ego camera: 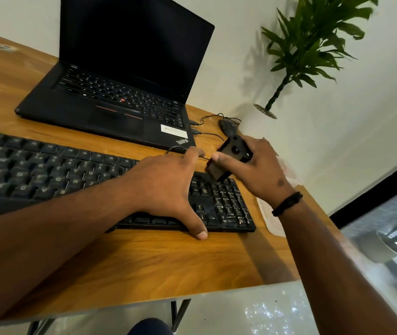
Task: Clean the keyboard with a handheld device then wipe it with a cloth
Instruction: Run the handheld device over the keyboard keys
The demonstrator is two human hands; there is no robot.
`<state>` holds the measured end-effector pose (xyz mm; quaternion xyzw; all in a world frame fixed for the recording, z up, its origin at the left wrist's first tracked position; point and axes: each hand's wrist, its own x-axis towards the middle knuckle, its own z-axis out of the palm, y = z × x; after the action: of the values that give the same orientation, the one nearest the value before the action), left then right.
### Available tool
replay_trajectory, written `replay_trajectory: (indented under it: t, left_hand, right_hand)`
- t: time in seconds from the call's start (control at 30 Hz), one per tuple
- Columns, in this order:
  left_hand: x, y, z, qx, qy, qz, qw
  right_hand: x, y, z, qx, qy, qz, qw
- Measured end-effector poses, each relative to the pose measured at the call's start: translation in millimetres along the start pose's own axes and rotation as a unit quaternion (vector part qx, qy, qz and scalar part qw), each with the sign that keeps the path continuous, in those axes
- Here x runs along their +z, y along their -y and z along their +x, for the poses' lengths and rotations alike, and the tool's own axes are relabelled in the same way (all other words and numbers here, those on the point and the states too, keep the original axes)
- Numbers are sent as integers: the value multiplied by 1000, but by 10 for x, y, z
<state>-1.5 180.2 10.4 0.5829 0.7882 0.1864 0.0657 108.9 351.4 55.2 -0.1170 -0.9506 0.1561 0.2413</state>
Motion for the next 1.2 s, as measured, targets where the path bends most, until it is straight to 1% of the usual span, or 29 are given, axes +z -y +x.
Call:
replay_trajectory:
  t: [0.03,0.07,0.13,0.17,0.2,0.27,0.3,0.33,0.43,0.47,0.53,0.6,0.67,0.73,0.77,0.87,0.9,0.93,1.0,1.03,1.07,1.13,1.17,1.2]
  left_hand:
    - [4,2,-2,1,-2,-1,1000]
    - [5,3,1,0,-2,-2,1000]
    - [2,4,-6,-3,0,-4,1000]
    - [1,6,-7,-4,0,-2,1000]
    - [-1,4,-8,-5,0,-2,1000]
    - [5,2,-7,-3,-1,-2,1000]
    - [7,4,-2,-3,-1,-2,1000]
    - [8,2,-1,-3,-1,-2,1000]
    - [4,5,-3,-4,2,-3,1000]
    - [1,6,-4,-4,1,-2,1000]
    - [0,8,-3,-3,-1,0,1000]
    - [4,10,0,-2,-1,2,1000]
    - [5,9,1,-1,-1,2,1000]
    - [2,8,-3,-1,-1,-2,1000]
    - [0,8,-5,-1,-1,-4,1000]
    - [1,1,-8,-1,-3,-4,1000]
    - [4,1,-8,-2,-4,-4,1000]
    - [5,1,-7,-1,-4,-4,1000]
    - [-2,2,-5,-1,-2,-5,1000]
    - [-2,3,-8,-2,-3,-4,1000]
    - [0,5,-9,-2,-4,-3,1000]
    - [7,0,-10,-1,-4,-1,1000]
    - [10,-2,-11,-1,-4,-1,1000]
    - [9,-3,-12,-1,-4,-1,1000]
  right_hand:
    - [27,1,-16,-2,14,-4,1000]
    - [30,-26,-9,8,18,-35,999]
    - [-35,-81,34,45,5,-127,991]
    - [-70,-87,42,50,-2,-146,988]
    - [-88,-83,34,44,-4,-130,991]
    - [-71,-19,-23,18,3,-31,999]
    - [-39,-8,-50,8,12,-12,1000]
    - [-8,-30,-69,9,15,-32,999]
    - [-33,-129,-40,53,-14,-170,984]
    - [-52,-135,-37,55,-32,-183,981]
    - [-85,-42,-69,46,-76,-132,987]
    - [-84,71,-98,44,-119,-46,991]
    - [-43,149,-113,64,-140,40,987]
    - [24,178,-152,75,-122,56,988]
    - [46,179,-181,77,-93,45,992]
    - [-53,143,-187,114,45,36,992]
    - [-112,147,-170,119,73,46,989]
    - [-148,156,-152,117,72,56,989]
    - [-125,186,-150,100,3,71,992]
    - [-99,213,-159,100,-13,80,992]
    - [-76,226,-166,112,3,87,990]
    - [-105,223,-162,149,87,96,980]
    - [-141,225,-154,156,105,102,977]
    - [-152,226,-145,152,92,109,978]
